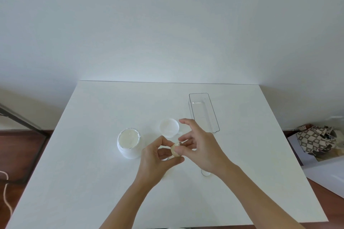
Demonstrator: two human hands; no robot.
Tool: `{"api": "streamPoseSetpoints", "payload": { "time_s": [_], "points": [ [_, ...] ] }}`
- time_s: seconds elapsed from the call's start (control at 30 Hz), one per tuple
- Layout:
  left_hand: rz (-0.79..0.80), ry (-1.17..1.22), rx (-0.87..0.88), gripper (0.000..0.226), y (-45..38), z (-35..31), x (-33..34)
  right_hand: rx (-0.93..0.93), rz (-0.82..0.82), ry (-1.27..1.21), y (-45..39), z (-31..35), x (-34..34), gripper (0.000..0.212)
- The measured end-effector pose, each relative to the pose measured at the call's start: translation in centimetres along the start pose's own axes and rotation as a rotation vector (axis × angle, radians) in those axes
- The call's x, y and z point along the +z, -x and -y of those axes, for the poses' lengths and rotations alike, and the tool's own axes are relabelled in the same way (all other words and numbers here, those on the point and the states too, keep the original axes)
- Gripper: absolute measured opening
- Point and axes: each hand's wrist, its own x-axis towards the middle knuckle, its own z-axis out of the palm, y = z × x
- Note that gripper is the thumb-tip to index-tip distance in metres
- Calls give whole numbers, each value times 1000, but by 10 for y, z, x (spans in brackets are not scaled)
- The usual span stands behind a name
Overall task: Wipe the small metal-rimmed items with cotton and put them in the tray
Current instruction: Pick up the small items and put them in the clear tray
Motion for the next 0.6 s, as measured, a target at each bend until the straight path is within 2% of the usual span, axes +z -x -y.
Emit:
{"api": "streamPoseSetpoints", "payload": {
  "time_s": [0.07,0.2,0.37,0.5,0.6],
  "points": [
    [-1,0,3,36,0,0,0,21,-24,22,0,-1,2,65],
    [-5,0,6,35,0,-1,0,3,22,-13,2,-1,0,75],
    [-3,-1,-6,36,1,-1,1,38,-67,56,1,-1,3,66],
    [-6,6,10,35,0,-1,1,26,-9,-36,3,1,2,79],
    [-5,22,1,34,1,0,2,39,-48,-51,2,0,5,80]
  ]
}}
